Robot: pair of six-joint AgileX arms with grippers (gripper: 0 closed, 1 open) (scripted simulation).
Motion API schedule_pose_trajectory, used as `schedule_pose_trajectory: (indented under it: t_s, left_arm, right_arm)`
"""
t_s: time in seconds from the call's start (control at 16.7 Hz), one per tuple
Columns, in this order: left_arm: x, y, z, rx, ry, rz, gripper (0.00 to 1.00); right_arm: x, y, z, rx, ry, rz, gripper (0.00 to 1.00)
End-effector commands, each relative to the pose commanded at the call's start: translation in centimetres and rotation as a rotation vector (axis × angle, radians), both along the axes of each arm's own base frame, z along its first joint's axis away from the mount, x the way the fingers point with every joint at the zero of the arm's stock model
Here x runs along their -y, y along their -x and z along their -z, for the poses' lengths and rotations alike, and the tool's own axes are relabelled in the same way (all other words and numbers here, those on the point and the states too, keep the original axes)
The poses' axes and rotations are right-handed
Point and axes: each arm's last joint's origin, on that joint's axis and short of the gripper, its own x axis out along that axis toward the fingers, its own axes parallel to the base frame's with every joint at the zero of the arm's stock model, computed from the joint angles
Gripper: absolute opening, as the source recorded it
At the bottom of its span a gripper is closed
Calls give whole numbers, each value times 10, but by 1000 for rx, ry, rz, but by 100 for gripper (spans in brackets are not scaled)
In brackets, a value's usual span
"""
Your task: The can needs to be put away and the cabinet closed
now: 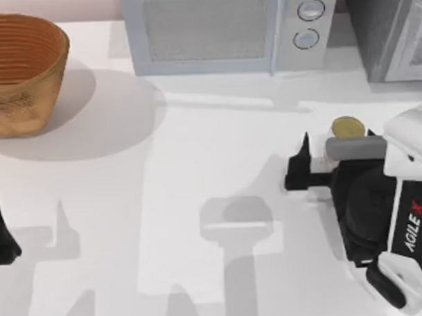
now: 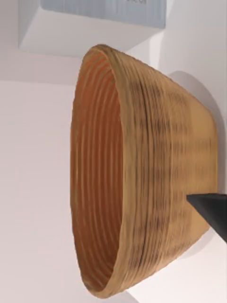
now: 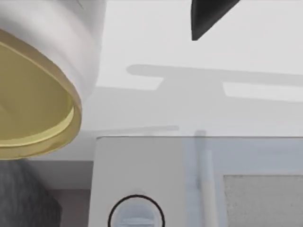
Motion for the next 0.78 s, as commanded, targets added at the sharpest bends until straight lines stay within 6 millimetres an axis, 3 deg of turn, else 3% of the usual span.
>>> schedule_pose_trajectory:
  t_s: [0.18,0.78]
  left_arm:
    - [0,0,0,0,0,0,100]
    - [0,0,0,0,0,0,100]
  right_arm:
    - [0,0,0,0,0,0,100]
    - [0,0,0,0,0,0,25]
